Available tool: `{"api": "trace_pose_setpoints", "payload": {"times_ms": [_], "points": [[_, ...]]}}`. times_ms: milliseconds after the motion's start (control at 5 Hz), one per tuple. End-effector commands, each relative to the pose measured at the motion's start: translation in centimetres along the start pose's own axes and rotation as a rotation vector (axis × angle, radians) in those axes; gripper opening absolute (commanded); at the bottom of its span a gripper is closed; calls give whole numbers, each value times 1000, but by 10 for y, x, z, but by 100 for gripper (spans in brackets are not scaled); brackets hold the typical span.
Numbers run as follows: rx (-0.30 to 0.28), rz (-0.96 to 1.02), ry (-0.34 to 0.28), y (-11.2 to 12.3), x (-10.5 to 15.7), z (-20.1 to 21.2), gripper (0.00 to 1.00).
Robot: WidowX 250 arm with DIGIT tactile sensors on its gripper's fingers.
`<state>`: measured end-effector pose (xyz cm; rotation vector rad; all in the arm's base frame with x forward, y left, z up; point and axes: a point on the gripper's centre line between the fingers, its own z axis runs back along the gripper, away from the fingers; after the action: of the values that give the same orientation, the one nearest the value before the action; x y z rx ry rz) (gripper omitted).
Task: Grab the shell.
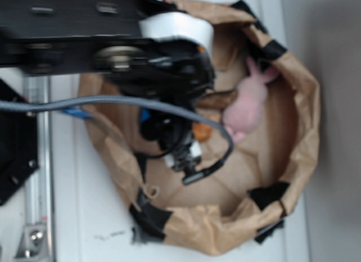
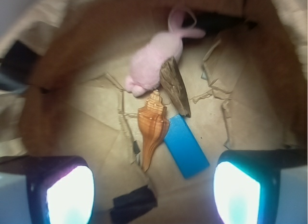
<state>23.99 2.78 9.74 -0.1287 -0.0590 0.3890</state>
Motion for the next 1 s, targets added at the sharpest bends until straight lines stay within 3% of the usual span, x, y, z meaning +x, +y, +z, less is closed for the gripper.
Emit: {"api": "trace_pose_setpoints", "payload": {"times_ms": [0, 200, 400, 600, 800], "points": [[-8, -82, -29, -18, 20, -44, 100], [-63, -129, -6, -43, 16, -47, 100], [-60, -173, 2, -59, 16, -54, 100], [-17, -193, 13, -61, 19, -68, 81], [8, -205, 32, -54, 19, -83, 0]]}}
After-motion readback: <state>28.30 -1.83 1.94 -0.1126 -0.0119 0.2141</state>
